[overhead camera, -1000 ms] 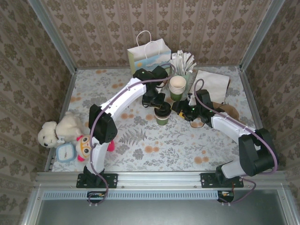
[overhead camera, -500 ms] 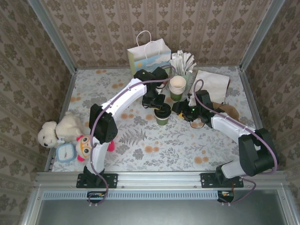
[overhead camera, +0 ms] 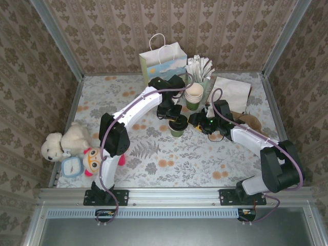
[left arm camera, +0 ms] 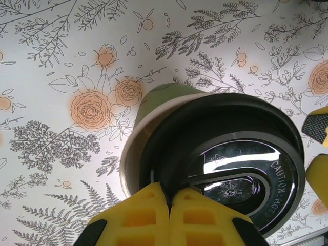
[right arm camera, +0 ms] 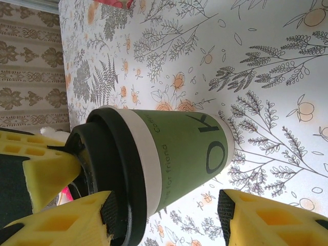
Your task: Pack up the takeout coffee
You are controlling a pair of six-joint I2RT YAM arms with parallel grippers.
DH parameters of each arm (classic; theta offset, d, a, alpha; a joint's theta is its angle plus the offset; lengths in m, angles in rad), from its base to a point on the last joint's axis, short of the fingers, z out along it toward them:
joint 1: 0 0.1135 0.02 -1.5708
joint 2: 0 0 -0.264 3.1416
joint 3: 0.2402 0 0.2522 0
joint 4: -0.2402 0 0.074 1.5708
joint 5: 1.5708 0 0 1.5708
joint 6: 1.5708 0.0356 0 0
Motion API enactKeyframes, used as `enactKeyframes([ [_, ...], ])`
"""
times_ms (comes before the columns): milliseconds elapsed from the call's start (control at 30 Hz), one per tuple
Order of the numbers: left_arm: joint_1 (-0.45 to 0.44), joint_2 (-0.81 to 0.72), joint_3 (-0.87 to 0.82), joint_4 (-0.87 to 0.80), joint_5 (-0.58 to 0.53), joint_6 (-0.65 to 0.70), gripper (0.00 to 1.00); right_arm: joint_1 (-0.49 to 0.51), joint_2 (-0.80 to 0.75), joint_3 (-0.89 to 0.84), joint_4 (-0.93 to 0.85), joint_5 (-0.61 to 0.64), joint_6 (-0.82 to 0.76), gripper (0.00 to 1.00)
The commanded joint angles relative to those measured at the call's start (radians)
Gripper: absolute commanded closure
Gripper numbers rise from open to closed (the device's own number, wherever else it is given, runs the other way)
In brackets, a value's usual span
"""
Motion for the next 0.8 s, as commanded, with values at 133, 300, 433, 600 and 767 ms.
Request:
enactKeyframes([
  [133,-0.019,0.016,0.084,-0.09,-0.027,0.037,0.98,-0.003,0.014,-0.003,0.031,-0.018,-0.008,0.43],
  [300,-0.019,0.025,0.081,-0.106,-0.058,0.044,0.98,-0.003,0.031,0.004,0.034,-0.025,-0.008,0.43],
  [433,-0.019,0.042,0.085,-0.121,-0.07,0.047,0.98,-0.003,0.05,0.008,0.036,-0.026,0.0,0.45],
  [600,-0.017,0.048,0.086,-0.116,-0.08,0.049,0.98,-0.002,0.065,0.005,0.048,-0.016,0.014,0.46],
  [767,-0.016,0.046,0.084,-0.109,-0.089,0.046,0.98,0.001,0.077,0.014,0.052,-0.026,0.02,0.46],
])
